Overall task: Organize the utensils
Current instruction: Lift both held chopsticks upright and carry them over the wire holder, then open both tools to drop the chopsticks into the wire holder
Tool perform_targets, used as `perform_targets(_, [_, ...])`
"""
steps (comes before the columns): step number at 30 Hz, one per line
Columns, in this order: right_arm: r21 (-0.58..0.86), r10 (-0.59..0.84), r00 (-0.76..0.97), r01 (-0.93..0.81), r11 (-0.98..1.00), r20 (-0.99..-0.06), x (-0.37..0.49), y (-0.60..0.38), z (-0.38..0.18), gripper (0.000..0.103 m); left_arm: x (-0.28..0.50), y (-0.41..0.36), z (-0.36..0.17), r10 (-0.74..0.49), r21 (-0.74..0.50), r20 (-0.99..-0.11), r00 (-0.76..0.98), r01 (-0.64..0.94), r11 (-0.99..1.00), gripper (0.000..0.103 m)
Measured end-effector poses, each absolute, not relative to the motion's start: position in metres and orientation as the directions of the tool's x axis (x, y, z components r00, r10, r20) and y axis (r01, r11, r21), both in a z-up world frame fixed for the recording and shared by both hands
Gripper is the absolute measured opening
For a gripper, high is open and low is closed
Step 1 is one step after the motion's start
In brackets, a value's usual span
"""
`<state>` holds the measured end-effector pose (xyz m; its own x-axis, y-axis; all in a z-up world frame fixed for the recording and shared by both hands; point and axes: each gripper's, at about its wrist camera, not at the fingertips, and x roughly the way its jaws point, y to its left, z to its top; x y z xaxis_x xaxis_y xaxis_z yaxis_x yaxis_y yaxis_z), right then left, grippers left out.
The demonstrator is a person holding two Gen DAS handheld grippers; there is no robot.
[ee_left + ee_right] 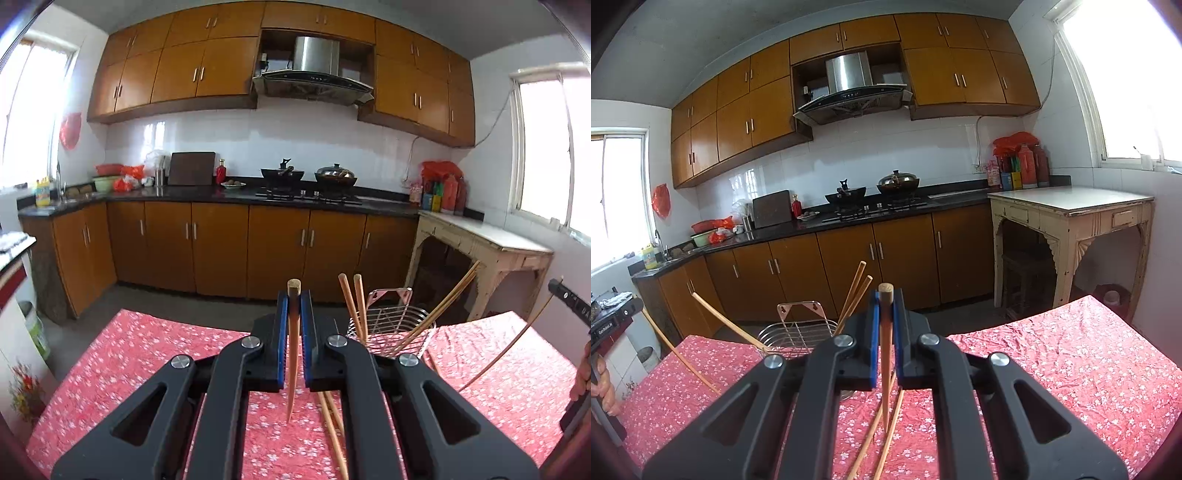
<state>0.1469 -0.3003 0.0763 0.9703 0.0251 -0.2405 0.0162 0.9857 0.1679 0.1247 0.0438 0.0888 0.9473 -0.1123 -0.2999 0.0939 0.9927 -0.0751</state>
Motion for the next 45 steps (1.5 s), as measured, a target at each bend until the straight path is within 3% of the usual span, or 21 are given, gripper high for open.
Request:
perform_targets(7, [0.189,0.050,0.968,-0.003,0.982,-0.245,0.148,-0.302,0.079,0.008,0.128,0.050,0.092,-0.148,-0.140,-0.318,0.936,0.108,0.984,0.006])
perform_targets(12, [0.241,0.109,0.976,-0.062,0.969,-0.188,0.129,-0.310,0.115,0.008,0.114,0.048,0.120,-0.237,-0.200,-0.284,0.929,0.184,0.962,0.006])
perform_targets(17, [0.313,0.186,0.977,-0.145,0.939,-0.107,0.124,-0.315,0.155,0.008,0.104,0.027,0.162,-0.261,-0.229,-0.178,0.949,0.218,0.949,0.006])
perform_targets(22, [0.290,0.185,0.982,-0.166,0.942,-0.037,0.146,-0.293,0.179,0.008,0.115,0.000,0.195,-0.192,-0.249,-0.050,0.980,0.174,0.953,0.006])
perform_targets(26, [0.252,0.167,0.986,-0.163,0.954,0.008,0.172,-0.271,0.187,0.008,0.136,-0.014,0.203,-0.122,-0.260,-0.005,0.993,0.116,0.959,0.007])
perform_targets(32, [0.212,0.151,0.988,-0.156,0.965,0.041,0.212,-0.253,0.179,0.008,0.180,-0.020,0.182,-0.068,-0.272,-0.055,0.996,0.051,0.961,0.007])
perform_targets(45, [0.265,0.188,0.976,-0.154,0.952,-0.112,0.300,-0.235,0.108,0.008,0.227,-0.013,0.132,-0.066,-0.314,-0.143,0.988,0.018,0.949,0.007])
